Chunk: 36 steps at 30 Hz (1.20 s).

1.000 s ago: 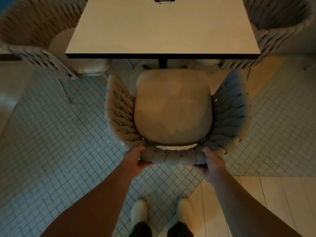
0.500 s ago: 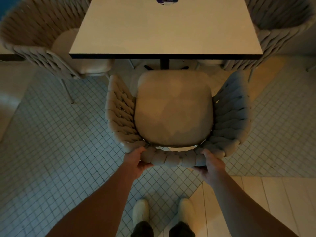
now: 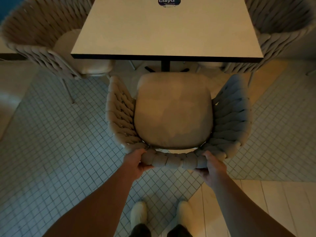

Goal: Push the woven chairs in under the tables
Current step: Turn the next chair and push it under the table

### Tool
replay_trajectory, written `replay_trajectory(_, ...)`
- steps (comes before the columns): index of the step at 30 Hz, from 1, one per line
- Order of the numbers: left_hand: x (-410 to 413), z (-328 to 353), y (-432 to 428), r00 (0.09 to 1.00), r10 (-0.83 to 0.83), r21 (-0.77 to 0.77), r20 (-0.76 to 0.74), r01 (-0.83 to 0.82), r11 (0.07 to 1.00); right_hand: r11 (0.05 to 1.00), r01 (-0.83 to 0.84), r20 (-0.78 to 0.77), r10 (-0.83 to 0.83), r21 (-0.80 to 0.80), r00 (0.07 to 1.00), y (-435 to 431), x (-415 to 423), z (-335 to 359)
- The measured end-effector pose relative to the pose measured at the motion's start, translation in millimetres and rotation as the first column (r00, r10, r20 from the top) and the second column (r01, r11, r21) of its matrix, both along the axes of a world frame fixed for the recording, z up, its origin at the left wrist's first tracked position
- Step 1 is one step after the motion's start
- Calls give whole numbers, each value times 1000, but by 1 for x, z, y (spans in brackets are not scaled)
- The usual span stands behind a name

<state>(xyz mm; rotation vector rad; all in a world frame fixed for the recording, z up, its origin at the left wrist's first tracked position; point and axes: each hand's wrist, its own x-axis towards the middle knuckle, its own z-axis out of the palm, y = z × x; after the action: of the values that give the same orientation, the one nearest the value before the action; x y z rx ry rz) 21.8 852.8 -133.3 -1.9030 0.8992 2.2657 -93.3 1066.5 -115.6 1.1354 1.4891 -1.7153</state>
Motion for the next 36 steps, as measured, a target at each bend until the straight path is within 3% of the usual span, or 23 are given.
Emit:
replay_trajectory(11, -5, 3, 8, 997, 36, -23, -62, -37, 999, 998, -62, -4, 62, -24, 998, 8, -5, -7)
replay_trajectory(17, -3, 25, 25, 997, 49, -130, -55, -56, 990, 993, -120, -34, 119, -19, 992, 8, 6, 11)
replay_trajectory(21, 6, 57, 40, 980, -192, -254, 53, 199, 946, 959, -259, -29, 264, 116, 964, 7, 20, 38)
replay_trajectory(23, 13, 81, 45, 916, -376, -327, 137, 400, 856, 904, -371, -41, 388, 213, 921, 7, 29, 57)
replay_trajectory(25, 21, 102, 45, 760, -593, -410, 266, 646, 643, 769, -527, -46, 580, 362, 814, 10, 38, 74)
replay_trajectory(28, 34, 141, 46, 437, -782, -455, 444, 862, 224, 405, -729, -20, 880, 552, 474, 14, 51, 105)
replay_trajectory(31, 51, 168, 41, 203, -795, -412, 571, 909, -64, 147, -804, 16, 982, 576, 190, 13, 62, 134)
replay_trajectory(34, 68, 195, 34, 71, -769, -333, 635, 924, -189, 8, -801, -2, 1000, 598, 8, 7, 71, 166)
replay_trajectory(36, 76, 211, 30, 62, -762, -341, 645, 915, -215, -58, -785, 0, 997, 616, -73, 1, 72, 178)
